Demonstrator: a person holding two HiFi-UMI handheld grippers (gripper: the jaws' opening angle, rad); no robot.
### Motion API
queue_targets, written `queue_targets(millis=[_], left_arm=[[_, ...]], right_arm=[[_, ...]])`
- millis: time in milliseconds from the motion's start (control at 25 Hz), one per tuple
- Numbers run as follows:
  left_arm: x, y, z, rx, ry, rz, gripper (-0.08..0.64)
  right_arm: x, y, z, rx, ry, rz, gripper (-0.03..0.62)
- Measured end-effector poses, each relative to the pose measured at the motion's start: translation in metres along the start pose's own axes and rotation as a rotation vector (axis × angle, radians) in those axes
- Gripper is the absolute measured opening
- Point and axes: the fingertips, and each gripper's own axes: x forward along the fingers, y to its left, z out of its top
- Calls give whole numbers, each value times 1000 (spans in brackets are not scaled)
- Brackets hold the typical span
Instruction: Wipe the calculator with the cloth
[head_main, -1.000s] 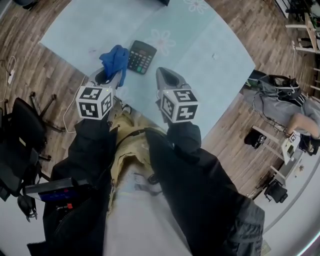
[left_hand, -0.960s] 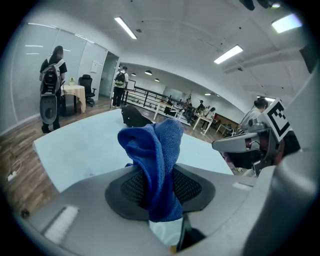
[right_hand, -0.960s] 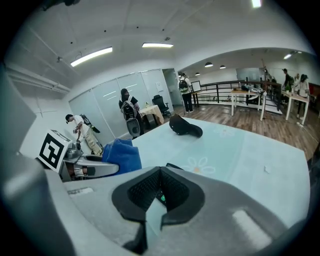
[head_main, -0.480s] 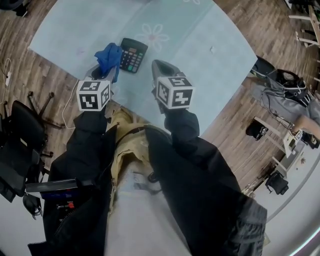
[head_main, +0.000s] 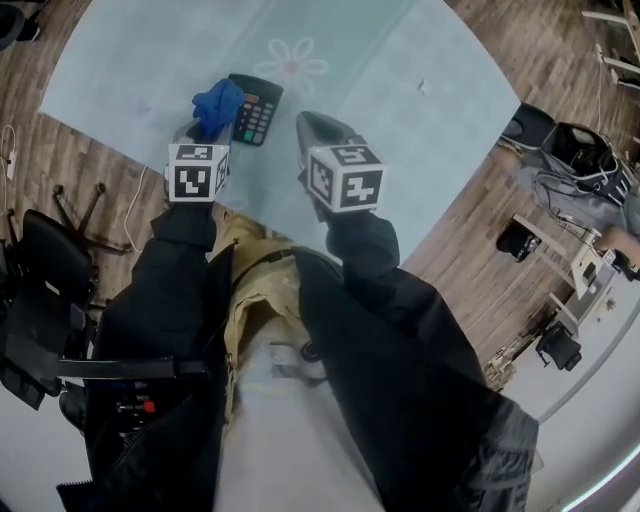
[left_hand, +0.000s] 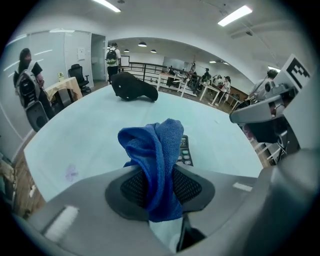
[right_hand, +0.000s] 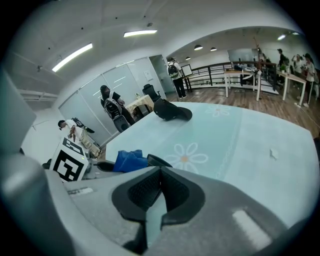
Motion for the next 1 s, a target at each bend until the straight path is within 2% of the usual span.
queue_targets(millis=[200, 600, 880, 1000], left_arm=[[25, -20, -9, 13, 48, -39, 126], [34, -45, -11, 42, 63, -73, 123], [36, -65, -12, 40, 60, -135, 123], [33, -74, -15, 16, 63, -197, 123]], right_arm=[[3, -10, -2, 13, 10, -2, -2], [2, -15, -4, 22, 14, 5, -2], [-2, -16, -4, 20, 15, -1, -2], [-5, -15, -5, 19, 14, -6, -2]])
